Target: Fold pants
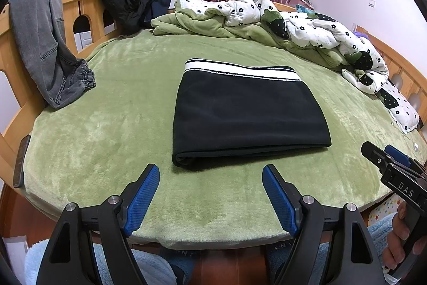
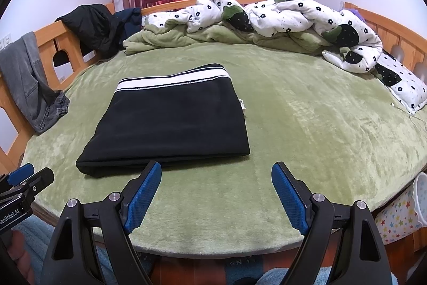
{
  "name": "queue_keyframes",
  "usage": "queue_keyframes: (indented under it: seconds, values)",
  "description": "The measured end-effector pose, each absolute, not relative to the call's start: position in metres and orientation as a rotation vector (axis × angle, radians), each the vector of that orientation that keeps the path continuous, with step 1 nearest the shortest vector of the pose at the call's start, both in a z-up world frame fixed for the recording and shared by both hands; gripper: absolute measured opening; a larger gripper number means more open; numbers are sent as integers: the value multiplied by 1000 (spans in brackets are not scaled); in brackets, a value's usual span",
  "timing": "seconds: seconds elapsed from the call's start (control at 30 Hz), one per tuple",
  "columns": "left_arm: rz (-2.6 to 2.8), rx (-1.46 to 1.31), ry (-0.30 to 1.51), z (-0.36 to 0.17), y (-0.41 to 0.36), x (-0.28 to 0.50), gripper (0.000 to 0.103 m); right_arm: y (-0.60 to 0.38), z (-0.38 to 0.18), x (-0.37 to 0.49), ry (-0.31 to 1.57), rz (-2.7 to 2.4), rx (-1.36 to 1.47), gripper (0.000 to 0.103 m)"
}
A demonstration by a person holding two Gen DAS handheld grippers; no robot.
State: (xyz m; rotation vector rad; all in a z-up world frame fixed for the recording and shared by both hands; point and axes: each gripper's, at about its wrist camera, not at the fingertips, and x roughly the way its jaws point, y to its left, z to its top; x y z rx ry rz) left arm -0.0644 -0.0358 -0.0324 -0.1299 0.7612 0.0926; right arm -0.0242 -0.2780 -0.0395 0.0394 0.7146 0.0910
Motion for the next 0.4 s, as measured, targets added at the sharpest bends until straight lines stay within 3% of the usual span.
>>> queue_keyframes:
  seconds: [0.4]
  values:
    - [102,-137,767,-34,-37,-63,78,-282,-39,-24,716,91,43,84]
